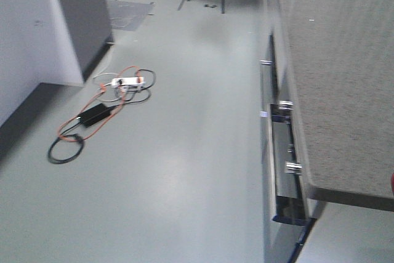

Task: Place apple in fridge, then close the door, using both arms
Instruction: 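Turn the base away from the counter holding the apple in the right gripper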

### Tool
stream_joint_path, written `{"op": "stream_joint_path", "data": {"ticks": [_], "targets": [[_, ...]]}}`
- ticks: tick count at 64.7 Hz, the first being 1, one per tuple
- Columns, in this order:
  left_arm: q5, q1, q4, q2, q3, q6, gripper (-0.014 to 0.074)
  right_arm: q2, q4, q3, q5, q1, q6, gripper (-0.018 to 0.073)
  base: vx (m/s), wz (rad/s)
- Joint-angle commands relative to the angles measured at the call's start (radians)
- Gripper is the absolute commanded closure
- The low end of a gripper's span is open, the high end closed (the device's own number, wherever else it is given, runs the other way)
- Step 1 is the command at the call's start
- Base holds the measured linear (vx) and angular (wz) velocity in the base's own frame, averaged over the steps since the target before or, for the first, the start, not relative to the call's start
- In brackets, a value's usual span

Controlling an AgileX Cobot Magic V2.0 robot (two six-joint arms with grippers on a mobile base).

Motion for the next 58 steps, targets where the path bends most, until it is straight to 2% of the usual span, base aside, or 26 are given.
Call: {"op": "stream_joint_path", "data": {"ticks": [1,25,58], "targets": [[-0.07,-0.002,-0.003,-0.014,0.019,-0.001,0.0602,0.006,0.009,-0.025,-0.07,0.0,-0.006,0.0365,-0.1,0.49],[-0.07,-0.002,-0.003,-0.014,0.019,-0.001,0.0602,0.006,0.008,-0.025,-0.07,0.0,-0.006,0.0365,-0.12,0.51],[-0.07,-0.002,-0.003,-0.014,0.019,-0.001,0.0602,0.006,0.008,-0.025,-0.07,0.0,-0.006,0.0365,-0.08,0.36]]}}
